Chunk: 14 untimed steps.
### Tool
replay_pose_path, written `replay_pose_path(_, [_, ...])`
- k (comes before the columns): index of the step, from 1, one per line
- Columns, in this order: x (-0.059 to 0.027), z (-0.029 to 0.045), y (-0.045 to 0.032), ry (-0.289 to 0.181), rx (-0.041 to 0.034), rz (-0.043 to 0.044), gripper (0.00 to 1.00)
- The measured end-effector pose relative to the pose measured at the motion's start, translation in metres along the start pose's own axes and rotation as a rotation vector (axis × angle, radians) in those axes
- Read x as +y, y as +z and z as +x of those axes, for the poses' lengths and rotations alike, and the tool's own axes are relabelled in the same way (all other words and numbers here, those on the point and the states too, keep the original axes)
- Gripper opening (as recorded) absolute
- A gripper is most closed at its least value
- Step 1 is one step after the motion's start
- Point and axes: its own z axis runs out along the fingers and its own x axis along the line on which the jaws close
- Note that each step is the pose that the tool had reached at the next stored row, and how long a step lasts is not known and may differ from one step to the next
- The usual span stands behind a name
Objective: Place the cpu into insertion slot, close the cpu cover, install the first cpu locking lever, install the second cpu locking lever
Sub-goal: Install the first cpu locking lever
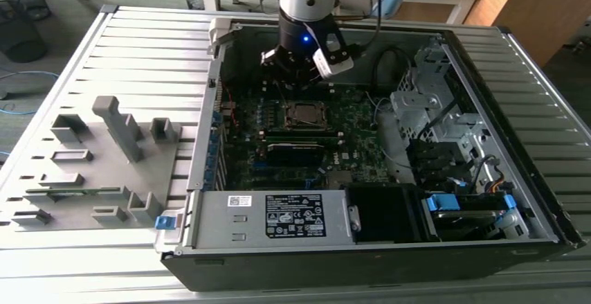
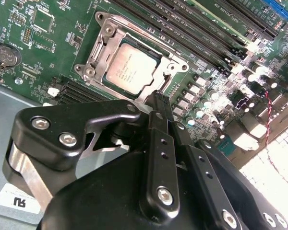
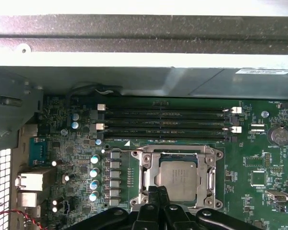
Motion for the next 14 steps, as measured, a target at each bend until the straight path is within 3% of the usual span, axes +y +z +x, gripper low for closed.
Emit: replay_pose_path(14, [0.0000, 0.0031, 0.0000, 0.000, 0.0000, 0.0000, 0.11])
